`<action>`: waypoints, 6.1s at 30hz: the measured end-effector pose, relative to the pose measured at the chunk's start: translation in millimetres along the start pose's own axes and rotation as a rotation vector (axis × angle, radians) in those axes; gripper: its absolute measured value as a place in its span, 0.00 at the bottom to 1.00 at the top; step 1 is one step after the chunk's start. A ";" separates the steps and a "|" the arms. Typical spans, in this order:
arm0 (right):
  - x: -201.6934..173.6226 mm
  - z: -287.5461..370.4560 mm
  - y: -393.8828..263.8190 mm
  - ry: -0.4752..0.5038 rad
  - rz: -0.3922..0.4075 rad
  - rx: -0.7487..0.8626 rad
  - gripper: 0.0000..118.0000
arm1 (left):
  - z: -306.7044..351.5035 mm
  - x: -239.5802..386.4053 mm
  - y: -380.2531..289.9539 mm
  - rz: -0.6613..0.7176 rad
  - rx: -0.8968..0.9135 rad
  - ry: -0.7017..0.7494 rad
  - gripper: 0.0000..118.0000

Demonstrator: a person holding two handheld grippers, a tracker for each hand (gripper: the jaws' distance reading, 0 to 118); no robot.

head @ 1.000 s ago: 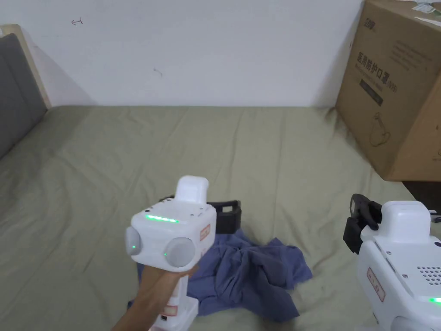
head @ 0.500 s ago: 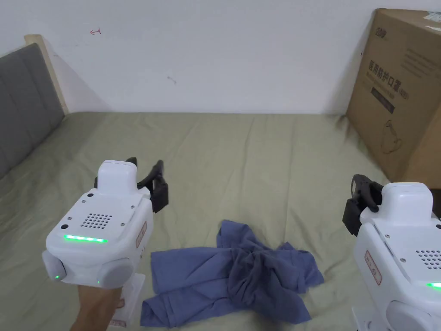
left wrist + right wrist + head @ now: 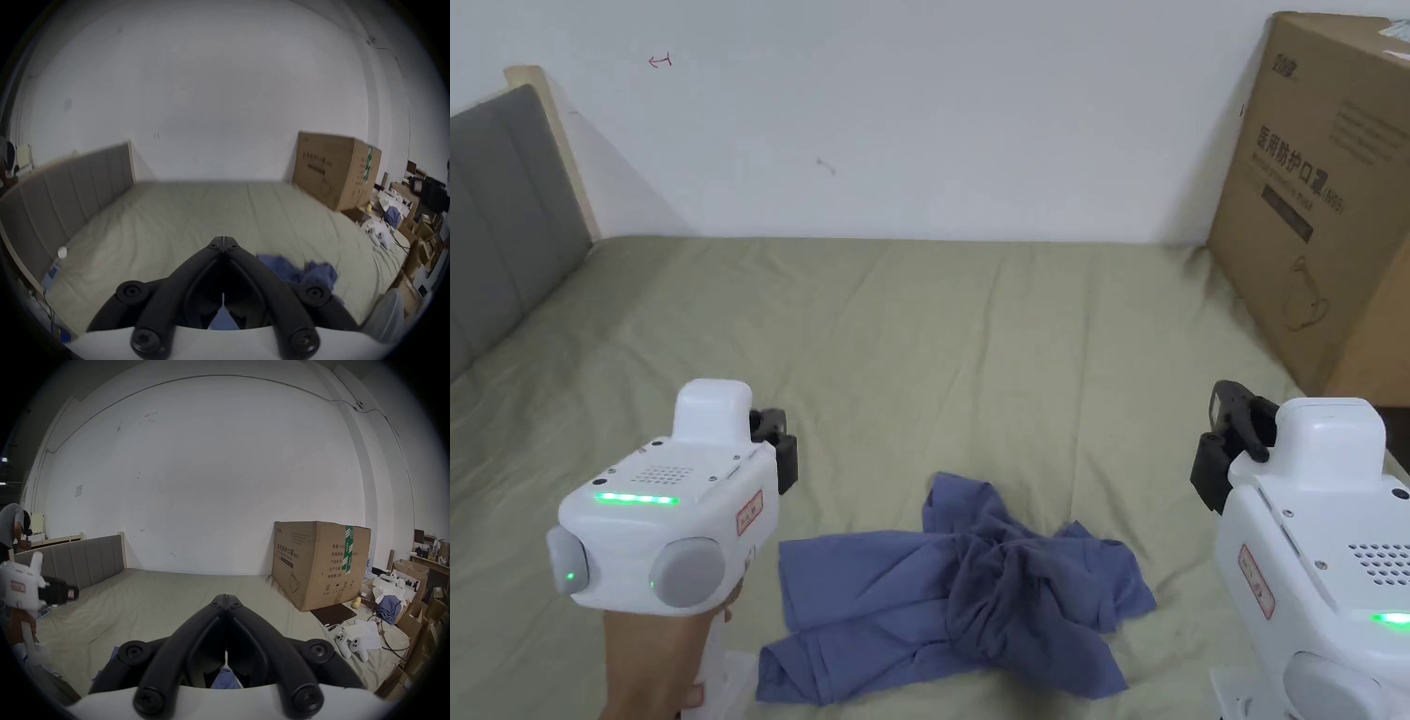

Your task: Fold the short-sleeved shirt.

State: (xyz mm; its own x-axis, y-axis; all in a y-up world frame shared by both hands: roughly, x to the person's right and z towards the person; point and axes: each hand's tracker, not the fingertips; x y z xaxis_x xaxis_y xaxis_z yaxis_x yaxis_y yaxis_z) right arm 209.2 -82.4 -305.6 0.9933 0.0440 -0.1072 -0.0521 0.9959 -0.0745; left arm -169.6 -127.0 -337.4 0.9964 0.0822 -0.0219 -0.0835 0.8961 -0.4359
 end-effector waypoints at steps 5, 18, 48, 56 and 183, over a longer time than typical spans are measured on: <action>0.9 -3.1 -10.7 -0.003 0.010 -0.029 0.00 | -28.2 -10.1 -54.8 0.099 -0.253 -0.015 0.00; 5.0 -10.9 -35.1 0.004 0.001 -0.101 0.00 | -67.1 -22.2 -141.4 0.238 -0.552 0.028 0.92; 37.6 -205.9 -181.9 0.083 -0.163 -0.793 0.91 | -69.0 -18.0 -115.0 0.202 -0.446 -0.067 0.04; 23.3 -220.0 -222.9 0.162 -0.147 -0.946 0.30 | -72.6 -23.1 -119.6 0.235 -0.454 -0.073 0.04; 20.7 -18.7 11.9 -0.038 -0.051 -0.110 0.51 | 46.2 -14.8 32.8 0.063 0.296 0.016 0.44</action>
State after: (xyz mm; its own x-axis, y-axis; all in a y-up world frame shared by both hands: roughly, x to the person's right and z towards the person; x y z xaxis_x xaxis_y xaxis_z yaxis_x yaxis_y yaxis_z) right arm 227.1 -71.1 -327.3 0.9980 -0.0012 -0.0625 -0.0106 0.9822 -0.1877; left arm -187.8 -78.6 -309.8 0.9890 0.1372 -0.0555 -0.1442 0.9777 -0.1524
